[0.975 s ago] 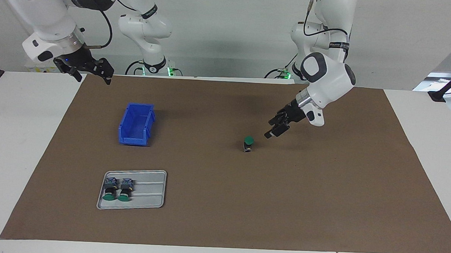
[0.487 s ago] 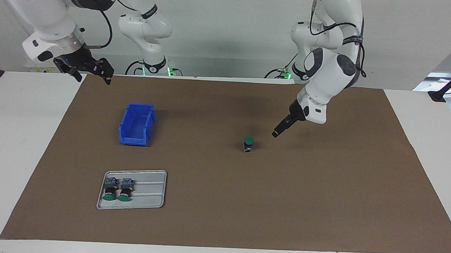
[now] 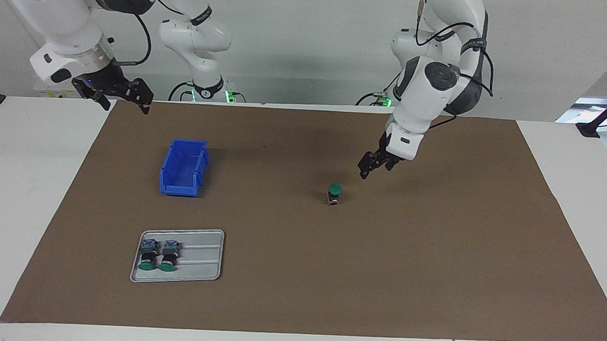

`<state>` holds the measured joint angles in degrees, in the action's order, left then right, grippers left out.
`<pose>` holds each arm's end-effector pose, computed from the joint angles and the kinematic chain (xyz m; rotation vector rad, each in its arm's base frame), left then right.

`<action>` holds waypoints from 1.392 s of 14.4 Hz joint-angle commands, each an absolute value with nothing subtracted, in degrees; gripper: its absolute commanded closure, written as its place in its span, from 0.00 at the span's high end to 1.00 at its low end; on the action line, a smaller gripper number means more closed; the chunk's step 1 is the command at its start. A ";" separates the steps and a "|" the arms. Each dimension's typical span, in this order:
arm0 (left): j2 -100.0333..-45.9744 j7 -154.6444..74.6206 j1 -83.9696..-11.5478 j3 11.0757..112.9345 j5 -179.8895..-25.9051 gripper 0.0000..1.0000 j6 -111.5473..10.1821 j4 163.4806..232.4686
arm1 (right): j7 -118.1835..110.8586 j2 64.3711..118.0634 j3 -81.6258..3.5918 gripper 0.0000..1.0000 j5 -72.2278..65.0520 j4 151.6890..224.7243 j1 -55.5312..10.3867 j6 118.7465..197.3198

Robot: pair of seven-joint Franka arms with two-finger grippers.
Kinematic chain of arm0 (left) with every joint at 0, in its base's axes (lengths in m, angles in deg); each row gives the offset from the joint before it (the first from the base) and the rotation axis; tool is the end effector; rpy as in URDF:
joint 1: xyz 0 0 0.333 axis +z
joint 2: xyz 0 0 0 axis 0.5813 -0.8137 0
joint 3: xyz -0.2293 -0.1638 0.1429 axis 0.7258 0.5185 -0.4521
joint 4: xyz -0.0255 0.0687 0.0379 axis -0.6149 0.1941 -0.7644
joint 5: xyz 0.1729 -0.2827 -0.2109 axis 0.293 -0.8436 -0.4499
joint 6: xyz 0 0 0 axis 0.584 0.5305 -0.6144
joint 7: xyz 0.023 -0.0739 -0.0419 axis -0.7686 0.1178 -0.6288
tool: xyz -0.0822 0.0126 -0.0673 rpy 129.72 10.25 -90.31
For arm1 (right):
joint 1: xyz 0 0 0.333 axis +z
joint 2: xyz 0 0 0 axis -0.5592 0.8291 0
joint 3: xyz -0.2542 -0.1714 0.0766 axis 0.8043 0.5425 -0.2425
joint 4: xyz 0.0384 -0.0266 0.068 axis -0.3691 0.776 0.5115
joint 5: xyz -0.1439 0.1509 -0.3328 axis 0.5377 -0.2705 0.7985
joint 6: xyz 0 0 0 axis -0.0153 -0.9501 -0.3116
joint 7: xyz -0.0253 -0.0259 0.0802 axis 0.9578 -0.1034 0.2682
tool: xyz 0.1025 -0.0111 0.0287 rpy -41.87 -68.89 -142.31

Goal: Place and press button with both arms

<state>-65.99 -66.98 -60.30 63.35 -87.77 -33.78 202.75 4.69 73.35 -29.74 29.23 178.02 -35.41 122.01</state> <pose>0.4984 -0.2862 0.4457 2.9297 0.4698 -0.0417 0.5208 -0.0369 0.6105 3.0965 -0.1056 -0.2580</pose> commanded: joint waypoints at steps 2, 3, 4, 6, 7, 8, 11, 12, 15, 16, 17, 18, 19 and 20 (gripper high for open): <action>-73.64 -66.67 -63.31 63.02 -86.46 0.58 -29.04 192.78 | 3.72 72.27 -29.71 0.99 29.29 179.46 -35.58 122.79; -76.45 -66.93 -64.19 62.93 -86.55 0.47 -26.41 189.01 | 3.72 72.27 -29.71 0.99 29.20 179.46 -35.58 122.79; -78.48 -67.80 -65.76 62.67 -86.46 0.36 -25.42 187.49 | 3.72 72.27 -29.71 0.99 29.20 179.46 -35.58 122.88; -78.59 -68.07 -66.13 62.67 -85.76 0.12 -25.33 187.39 | 3.72 72.19 -29.71 0.99 29.20 179.46 -35.58 122.88; -79.28 -68.25 -67.08 62.67 -84.98 0.02 -25.15 186.87 | 3.81 72.27 -29.71 0.99 29.20 179.46 -35.58 122.88; -79.90 -68.77 -68.05 62.67 -83.66 0.01 -25.50 186.95 | 3.72 72.27 -29.71 0.99 29.20 179.46 -35.58 122.88; -81.92 -71.32 -68.58 62.76 -82.33 0.00 -25.68 185.73 | 3.72 72.27 -29.71 0.99 29.20 179.46 -35.58 122.88; -82.19 -71.94 -69.37 62.76 -81.63 0.00 -26.64 185.98 | 3.72 72.27 -29.71 0.99 29.29 179.46 -35.58 122.88; -82.54 -73.34 -69.55 62.84 -81.45 0.00 -29.19 186.86 | 3.72 72.27 -29.71 0.99 29.29 179.46 -35.58 122.88; -82.72 -73.35 -69.56 62.84 -81.45 0.00 -29.63 187.04 | 3.72 72.19 -29.71 0.99 29.29 179.46 -35.58 122.79; -82.72 -73.35 -69.64 62.84 -81.45 0.00 -30.24 188.00 | 3.72 72.27 -29.71 0.99 29.29 179.46 -35.58 122.88; -82.81 -73.35 -69.64 62.93 -81.45 0.00 -31.47 188.27 | 3.81 72.27 -29.71 0.99 29.20 179.46 -35.58 122.88; -82.81 -73.35 -69.64 62.85 -81.45 0.00 -32.09 188.62 | 3.72 72.27 -29.71 0.99 29.20 179.46 -35.58 122.88; -82.72 -73.35 -69.64 62.84 -81.45 0.00 -32.18 189.14 | 3.72 72.27 -29.71 0.99 29.20 179.46 -35.58 122.88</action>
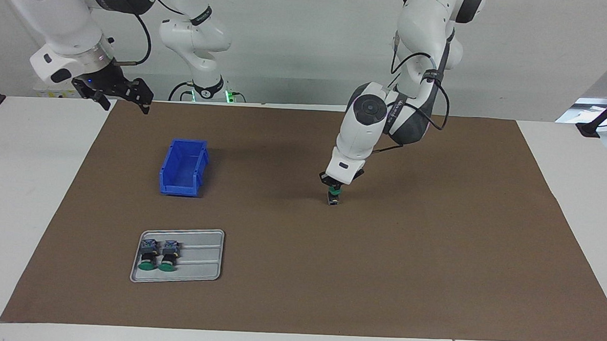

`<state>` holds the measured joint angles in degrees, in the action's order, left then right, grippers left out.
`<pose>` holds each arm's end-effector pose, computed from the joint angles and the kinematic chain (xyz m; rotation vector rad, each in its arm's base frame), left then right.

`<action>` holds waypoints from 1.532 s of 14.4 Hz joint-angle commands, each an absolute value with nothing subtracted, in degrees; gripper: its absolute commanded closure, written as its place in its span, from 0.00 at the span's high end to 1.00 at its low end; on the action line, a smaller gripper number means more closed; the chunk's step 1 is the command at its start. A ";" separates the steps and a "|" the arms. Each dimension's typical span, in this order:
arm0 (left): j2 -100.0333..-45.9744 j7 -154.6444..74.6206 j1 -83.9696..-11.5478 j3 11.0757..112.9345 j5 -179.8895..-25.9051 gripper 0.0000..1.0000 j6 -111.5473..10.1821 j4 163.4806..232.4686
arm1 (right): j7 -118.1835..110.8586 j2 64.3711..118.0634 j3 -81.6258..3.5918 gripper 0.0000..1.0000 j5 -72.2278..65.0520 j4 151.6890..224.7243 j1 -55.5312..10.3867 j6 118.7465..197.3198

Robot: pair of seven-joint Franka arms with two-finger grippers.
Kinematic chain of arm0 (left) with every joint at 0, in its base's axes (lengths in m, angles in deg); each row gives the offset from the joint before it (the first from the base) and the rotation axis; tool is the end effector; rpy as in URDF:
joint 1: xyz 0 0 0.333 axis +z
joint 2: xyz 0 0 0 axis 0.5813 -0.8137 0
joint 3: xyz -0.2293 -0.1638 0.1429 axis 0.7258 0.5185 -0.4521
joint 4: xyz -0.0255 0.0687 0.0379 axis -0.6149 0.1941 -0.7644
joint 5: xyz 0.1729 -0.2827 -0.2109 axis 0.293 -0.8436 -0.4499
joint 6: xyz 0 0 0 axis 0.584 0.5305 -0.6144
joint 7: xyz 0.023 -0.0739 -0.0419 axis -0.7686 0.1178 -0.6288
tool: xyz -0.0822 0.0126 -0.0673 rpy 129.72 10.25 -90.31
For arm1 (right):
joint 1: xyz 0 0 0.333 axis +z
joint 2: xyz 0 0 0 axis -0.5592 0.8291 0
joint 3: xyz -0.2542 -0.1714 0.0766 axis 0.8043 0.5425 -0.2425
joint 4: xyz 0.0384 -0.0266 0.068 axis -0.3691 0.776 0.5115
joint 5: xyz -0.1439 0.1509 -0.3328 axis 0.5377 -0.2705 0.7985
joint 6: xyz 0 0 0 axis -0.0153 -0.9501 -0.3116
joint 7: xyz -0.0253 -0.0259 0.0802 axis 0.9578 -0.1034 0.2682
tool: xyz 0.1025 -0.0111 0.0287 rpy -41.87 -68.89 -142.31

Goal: Place and press button with both arms

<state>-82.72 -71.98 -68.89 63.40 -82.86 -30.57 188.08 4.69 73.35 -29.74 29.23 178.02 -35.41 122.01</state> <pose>0.5108 -0.3964 0.3824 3.0518 0.3306 -0.1232 0.5208 -0.0369 0.6105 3.0965 -0.1056 -0.2580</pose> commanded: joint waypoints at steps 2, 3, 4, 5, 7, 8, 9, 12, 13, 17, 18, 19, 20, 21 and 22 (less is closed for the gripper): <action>-82.72 -73.26 -69.64 62.93 -81.45 0.00 -32.36 189.67 | 3.72 72.27 -29.71 0.99 29.20 179.46 -35.58 122.88; -82.72 -73.17 -69.64 62.93 -81.45 0.00 -32.53 190.20 | 3.72 72.27 -29.71 0.99 29.20 179.46 -35.58 122.88; -82.72 -73.26 -69.64 62.93 -81.45 0.00 -32.88 190.46 | 3.81 72.27 -29.71 0.99 29.29 179.46 -35.58 122.88; -82.63 -73.26 -69.64 62.93 -81.45 0.00 -32.97 190.55 | 3.81 72.27 -29.71 0.99 29.20 179.46 -35.58 122.88; -82.37 -73.26 -69.73 63.02 -81.45 0.00 -34.19 192.13 | 3.81 72.27 -29.71 0.99 29.20 179.46 -35.58 122.88; -82.28 -73.17 -69.73 63.02 -81.45 0.00 -35.16 192.83 | 3.72 72.27 -29.71 0.99 29.29 179.46 -35.58 122.88; -82.37 -73.17 -69.73 63.02 -81.45 0.00 -35.78 193.27 | 3.72 72.27 -29.71 0.99 29.20 179.46 -35.58 122.88; -82.28 -73.00 -69.82 63.02 -81.45 0.00 -36.23 194.07 | 3.72 72.27 -29.71 0.99 29.20 179.46 -35.58 122.88; -82.28 -73.08 -69.82 63.11 -81.45 0.00 -36.31 194.33 | 3.81 72.27 -29.71 0.99 29.20 179.46 -35.58 122.88; -79.39 -72.73 -68.86 63.11 -81.89 0.30 -34.30 192.93 | 3.81 72.27 -29.71 0.99 29.29 179.46 -35.58 122.88; -78.25 -72.73 -68.85 62.93 -82.07 0.50 -32.73 192.23 | 3.72 72.19 -29.71 0.99 29.29 179.46 -35.58 122.88; -77.80 -72.56 -68.59 62.67 -82.07 0.62 -30.97 191.27 | 3.72 72.18 -29.71 0.99 29.29 179.46 -35.58 122.88; -77.54 -72.47 -67.98 62.58 -82.07 0.75 -29.91 190.30 | 3.72 72.27 -29.71 0.99 29.20 179.46 -35.58 122.88; -77.19 -72.47 -67.89 62.32 -81.98 0.86 -28.85 189.77 | 3.72 72.27 -29.71 0.99 29.20 179.46 -35.58 122.88; -76.49 -72.03 -66.84 62.32 -81.63 0.93 -27.89 189.50 | 3.72 72.27 -29.71 0.99 29.20 179.46 -35.58 122.88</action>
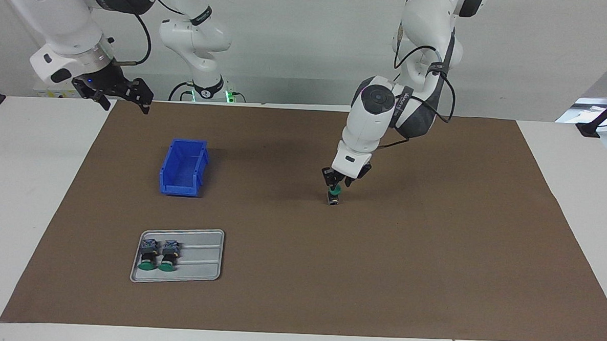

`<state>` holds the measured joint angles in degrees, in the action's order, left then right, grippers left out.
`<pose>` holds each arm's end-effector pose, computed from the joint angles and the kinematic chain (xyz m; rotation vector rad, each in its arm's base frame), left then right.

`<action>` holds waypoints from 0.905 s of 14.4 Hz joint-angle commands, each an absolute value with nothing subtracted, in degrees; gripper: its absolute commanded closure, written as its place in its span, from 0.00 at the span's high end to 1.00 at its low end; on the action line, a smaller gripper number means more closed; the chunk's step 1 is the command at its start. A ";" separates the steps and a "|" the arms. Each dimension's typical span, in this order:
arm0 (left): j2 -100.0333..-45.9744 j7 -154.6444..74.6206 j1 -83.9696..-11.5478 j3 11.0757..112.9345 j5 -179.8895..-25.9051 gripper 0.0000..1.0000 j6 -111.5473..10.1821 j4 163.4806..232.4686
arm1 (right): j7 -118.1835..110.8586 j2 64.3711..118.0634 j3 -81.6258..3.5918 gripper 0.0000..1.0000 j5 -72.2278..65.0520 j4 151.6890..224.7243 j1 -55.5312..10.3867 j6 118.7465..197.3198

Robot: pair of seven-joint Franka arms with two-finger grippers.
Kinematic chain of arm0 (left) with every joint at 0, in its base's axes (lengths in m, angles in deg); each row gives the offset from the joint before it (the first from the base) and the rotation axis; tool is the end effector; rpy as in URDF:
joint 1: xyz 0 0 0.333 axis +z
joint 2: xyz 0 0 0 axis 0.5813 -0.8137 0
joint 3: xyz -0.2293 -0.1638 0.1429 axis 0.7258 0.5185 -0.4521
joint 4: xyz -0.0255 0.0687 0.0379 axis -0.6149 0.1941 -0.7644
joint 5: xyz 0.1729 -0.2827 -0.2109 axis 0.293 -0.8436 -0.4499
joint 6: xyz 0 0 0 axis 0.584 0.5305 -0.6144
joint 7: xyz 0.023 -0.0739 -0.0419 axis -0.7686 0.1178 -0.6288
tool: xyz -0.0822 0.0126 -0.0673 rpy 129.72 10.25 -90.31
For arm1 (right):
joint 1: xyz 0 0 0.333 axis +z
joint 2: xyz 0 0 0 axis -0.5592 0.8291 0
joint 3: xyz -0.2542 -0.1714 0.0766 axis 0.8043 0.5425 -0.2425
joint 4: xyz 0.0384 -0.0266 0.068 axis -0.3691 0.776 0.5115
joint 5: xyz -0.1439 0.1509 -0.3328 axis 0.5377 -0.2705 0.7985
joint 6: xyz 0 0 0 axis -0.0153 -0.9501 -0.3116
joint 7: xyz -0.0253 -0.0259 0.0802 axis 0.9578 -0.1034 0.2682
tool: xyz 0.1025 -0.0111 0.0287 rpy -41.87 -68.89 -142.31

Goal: Place and press button with both arms

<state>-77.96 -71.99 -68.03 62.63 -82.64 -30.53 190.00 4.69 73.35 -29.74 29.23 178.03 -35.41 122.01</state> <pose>0.5108 -0.3752 0.4195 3.0255 0.3629 -0.0535 0.5208 -0.0369 0.6104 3.0965 -0.1056 -0.2583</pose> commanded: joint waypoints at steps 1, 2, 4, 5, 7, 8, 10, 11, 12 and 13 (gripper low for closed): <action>-76.13 -71.07 -65.44 62.32 -81.54 0.97 -26.92 189.33 | 3.81 72.27 -29.71 0.99 29.20 179.46 -35.58 122.88; -75.08 -68.80 -64.47 62.23 -81.45 0.99 -24.56 189.24 | 3.81 72.27 -29.71 0.99 29.20 179.46 -35.58 122.79; -72.89 -62.57 -60.96 62.23 -81.45 0.99 -19.64 189.32 | 3.81 72.27 -29.71 0.99 29.29 179.46 -35.58 122.88; -72.18 -59.58 -58.77 62.23 -81.45 0.99 -18.05 189.32 | 3.72 72.27 -29.71 0.99 29.20 179.46 -35.58 122.88; -70.25 -53.26 -54.98 62.23 -81.45 0.99 -14.71 189.50 | 3.72 72.27 -29.71 0.99 29.20 179.46 -35.58 122.88; -69.63 -50.52 -53.23 62.23 -81.45 0.99 -13.56 189.41 | 3.72 72.27 -29.71 0.99 29.20 179.46 -35.58 122.79; -67.87 -45.25 -49.10 62.05 -81.45 0.99 -10.84 189.50 | 3.72 72.27 -29.71 0.99 29.20 179.46 -35.58 122.88; -67.17 -42.00 -47.42 61.97 -81.37 0.99 -9.61 189.50 | 3.72 72.27 -29.71 0.99 29.29 179.46 -35.58 122.79; -66.55 -39.36 -45.67 61.97 -80.41 0.99 -8.55 189.41 | 3.72 72.27 -29.71 0.99 29.29 179.46 -35.58 122.88; -65.85 -37.77 -44.17 62.05 -79.18 0.99 -7.58 189.41 | 3.72 72.27 -29.71 0.99 29.20 179.46 -35.58 122.88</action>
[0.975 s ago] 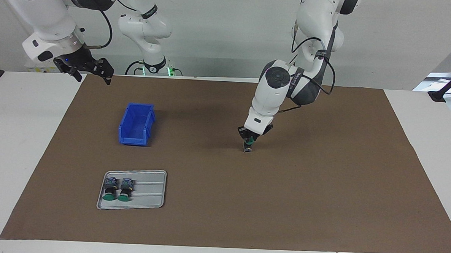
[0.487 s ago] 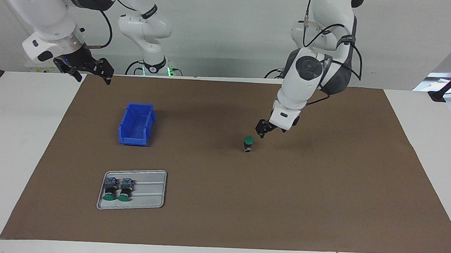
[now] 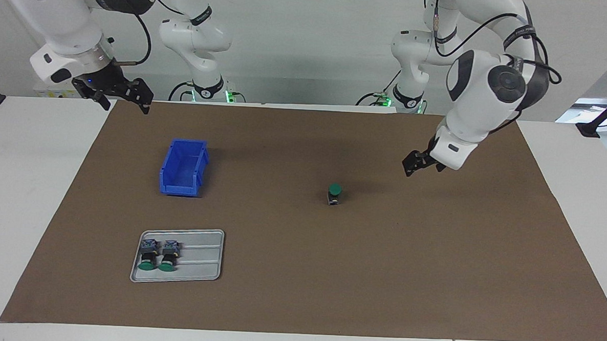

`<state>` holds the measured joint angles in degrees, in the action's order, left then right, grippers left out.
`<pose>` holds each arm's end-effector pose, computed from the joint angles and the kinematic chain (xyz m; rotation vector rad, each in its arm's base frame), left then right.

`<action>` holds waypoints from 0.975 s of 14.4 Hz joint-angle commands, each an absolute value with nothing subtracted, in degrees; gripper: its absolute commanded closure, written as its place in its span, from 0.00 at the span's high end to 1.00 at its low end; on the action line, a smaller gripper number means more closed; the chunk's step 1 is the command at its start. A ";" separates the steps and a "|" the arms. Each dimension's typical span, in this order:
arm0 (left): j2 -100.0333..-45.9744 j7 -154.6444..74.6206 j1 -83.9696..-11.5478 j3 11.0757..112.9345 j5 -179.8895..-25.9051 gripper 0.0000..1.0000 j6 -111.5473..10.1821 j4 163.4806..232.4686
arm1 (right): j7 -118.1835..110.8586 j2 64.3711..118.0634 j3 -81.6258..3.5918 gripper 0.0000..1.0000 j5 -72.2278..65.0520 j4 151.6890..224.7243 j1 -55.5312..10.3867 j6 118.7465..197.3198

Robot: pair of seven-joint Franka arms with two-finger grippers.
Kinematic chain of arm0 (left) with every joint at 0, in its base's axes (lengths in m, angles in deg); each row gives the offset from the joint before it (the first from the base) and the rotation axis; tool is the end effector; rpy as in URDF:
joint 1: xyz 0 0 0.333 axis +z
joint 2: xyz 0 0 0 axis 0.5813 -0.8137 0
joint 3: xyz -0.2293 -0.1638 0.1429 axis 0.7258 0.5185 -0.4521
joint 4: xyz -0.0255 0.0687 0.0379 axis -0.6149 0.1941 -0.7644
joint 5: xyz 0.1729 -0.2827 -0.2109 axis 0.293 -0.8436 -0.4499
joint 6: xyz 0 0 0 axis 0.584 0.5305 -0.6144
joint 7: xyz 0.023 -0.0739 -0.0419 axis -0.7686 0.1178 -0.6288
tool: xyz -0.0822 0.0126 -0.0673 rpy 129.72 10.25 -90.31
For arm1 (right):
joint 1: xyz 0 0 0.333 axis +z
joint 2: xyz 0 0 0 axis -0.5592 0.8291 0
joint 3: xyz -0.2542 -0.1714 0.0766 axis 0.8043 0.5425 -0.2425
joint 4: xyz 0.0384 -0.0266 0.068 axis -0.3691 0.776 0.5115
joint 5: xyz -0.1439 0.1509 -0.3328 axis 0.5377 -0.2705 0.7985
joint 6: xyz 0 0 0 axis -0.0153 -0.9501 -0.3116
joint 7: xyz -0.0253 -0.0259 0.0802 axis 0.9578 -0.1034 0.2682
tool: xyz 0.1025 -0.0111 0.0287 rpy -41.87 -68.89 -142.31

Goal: Place and press button with both arms

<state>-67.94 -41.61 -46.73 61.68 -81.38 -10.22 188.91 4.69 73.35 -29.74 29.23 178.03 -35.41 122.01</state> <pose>0.5572 -0.1431 0.5048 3.1007 0.1050 -0.2140 0.5208 -0.0369 0.6104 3.0965 -0.1056 -0.2583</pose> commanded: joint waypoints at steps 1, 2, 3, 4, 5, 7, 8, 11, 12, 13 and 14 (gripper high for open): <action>-65.15 -36.80 -43.29 61.88 -78.56 0.99 -6.62 189.32 | 3.81 72.27 -29.71 0.99 29.20 179.46 -35.58 122.88; -64.44 -35.92 -42.15 61.88 -78.55 0.99 -5.56 189.32 | 3.72 72.19 -29.71 0.99 29.20 179.46 -35.58 122.88; -63.74 -34.60 -40.65 61.88 -78.55 0.99 -4.51 189.15 | 3.72 72.27 -29.71 0.99 29.20 179.46 -35.58 122.88; -63.39 -33.46 -39.51 61.88 -78.46 0.99 -3.02 188.10 | 3.72 72.27 -29.71 0.99 29.29 179.46 -35.58 122.88; -63.38 -32.66 -39.15 61.88 -78.38 0.99 -0.57 186.44 | 3.81 72.27 -29.71 0.99 29.20 179.46 -35.58 122.88; -63.03 -32.13 -38.36 61.79 -76.89 0.99 3.13 183.54 | 3.72 72.27 -29.71 0.99 29.29 179.46 -35.58 122.88; -62.60 -32.04 -38.01 61.79 -76.79 0.99 4.72 182.30 | 3.81 72.27 -29.71 0.99 29.20 179.46 -35.58 122.88; -60.75 -30.64 -38.00 61.79 -76.79 0.99 7.02 182.12 | 3.55 72.01 -29.71 0.99 29.29 179.55 -35.49 119.10; -60.49 -30.20 -37.92 61.79 -76.79 0.99 7.02 182.12 | 3.55 72.01 -29.79 0.99 29.29 179.55 -35.49 119.18; -60.13 -29.24 -37.92 61.70 -76.71 0.99 7.54 182.38 | 3.55 72.01 -29.71 0.99 29.20 179.55 -35.58 119.19; -60.13 -28.44 -37.83 61.53 -76.36 0.99 8.15 182.47 | 3.55 72.01 -29.79 0.99 29.29 179.29 -35.49 119.01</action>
